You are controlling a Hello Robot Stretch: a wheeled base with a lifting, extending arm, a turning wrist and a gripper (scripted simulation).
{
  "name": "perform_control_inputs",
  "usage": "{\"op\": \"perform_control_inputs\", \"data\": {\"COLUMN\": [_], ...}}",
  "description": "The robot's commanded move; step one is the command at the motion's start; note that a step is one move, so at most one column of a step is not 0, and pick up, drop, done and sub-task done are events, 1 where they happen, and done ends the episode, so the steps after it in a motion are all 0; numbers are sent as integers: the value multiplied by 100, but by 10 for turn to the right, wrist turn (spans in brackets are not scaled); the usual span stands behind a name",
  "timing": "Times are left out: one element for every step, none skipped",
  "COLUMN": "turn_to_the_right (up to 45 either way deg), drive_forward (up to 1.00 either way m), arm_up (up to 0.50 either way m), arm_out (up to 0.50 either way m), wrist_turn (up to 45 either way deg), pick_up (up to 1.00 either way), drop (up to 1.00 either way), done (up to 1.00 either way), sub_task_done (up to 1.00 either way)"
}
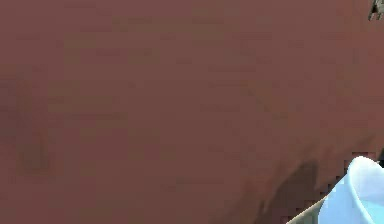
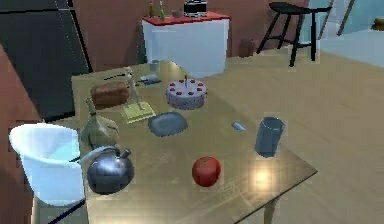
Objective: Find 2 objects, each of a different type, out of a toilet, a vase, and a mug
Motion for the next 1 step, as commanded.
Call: {"op": "perform_control_inputs", "data": {"turn_to_the_right": [0], "drive_forward": [5], "arm_up": [0], "arm_out": [0], "wrist_turn": [0], "pick_up": [0], "drop": [0], "done": [0], "sub_task_done": [0]}}
